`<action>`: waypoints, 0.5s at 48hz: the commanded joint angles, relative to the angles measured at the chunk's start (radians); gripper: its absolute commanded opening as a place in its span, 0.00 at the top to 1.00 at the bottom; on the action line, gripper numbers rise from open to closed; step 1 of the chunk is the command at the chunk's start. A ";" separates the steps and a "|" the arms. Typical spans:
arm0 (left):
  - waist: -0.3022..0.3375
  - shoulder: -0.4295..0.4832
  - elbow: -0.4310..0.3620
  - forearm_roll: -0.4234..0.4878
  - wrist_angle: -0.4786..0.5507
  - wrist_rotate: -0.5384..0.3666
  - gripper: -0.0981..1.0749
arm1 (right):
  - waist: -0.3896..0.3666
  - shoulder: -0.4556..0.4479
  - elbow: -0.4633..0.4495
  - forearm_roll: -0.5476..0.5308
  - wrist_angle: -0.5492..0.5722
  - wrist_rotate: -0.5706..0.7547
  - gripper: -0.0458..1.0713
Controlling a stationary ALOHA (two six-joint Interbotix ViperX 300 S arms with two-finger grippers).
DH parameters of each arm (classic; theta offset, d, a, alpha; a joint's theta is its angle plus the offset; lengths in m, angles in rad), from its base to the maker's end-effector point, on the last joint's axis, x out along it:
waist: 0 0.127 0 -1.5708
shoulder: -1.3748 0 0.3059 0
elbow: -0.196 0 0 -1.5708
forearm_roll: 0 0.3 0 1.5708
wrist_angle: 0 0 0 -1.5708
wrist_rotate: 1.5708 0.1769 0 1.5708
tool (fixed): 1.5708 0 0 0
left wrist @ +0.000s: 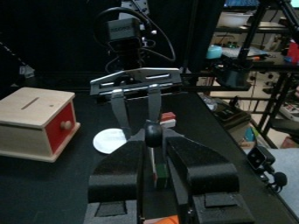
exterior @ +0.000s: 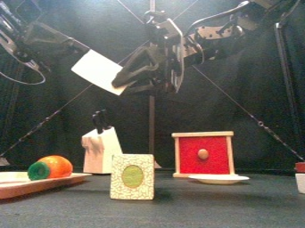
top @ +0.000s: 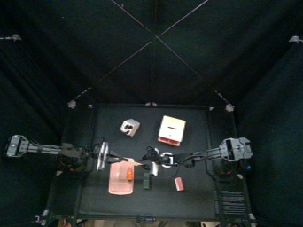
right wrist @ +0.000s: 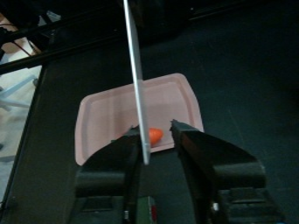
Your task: Grab cleaver with both hands
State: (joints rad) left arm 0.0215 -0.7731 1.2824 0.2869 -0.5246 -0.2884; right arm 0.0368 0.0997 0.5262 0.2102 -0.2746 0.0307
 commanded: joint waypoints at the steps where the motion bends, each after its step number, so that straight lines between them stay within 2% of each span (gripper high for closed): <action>1: 0.000 0.002 -0.020 -0.003 -0.011 0.002 0.45 | 0.002 -0.020 -0.026 -0.008 -0.003 0.000 0.53; 12: 0.000 0.002 -0.005 -0.003 -0.006 0.000 0.45 | 0.006 -0.037 -0.025 -0.029 -0.003 0.000 0.71; 24: -0.011 0.002 0.023 -0.003 0.037 0.000 0.45 | 0.014 -0.052 -0.015 -0.055 -0.003 -0.002 0.72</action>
State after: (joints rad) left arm 0.0169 -0.7747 1.3116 0.2853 -0.5016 -0.2915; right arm 0.0476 0.0966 0.5262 0.1626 -0.2715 0.0307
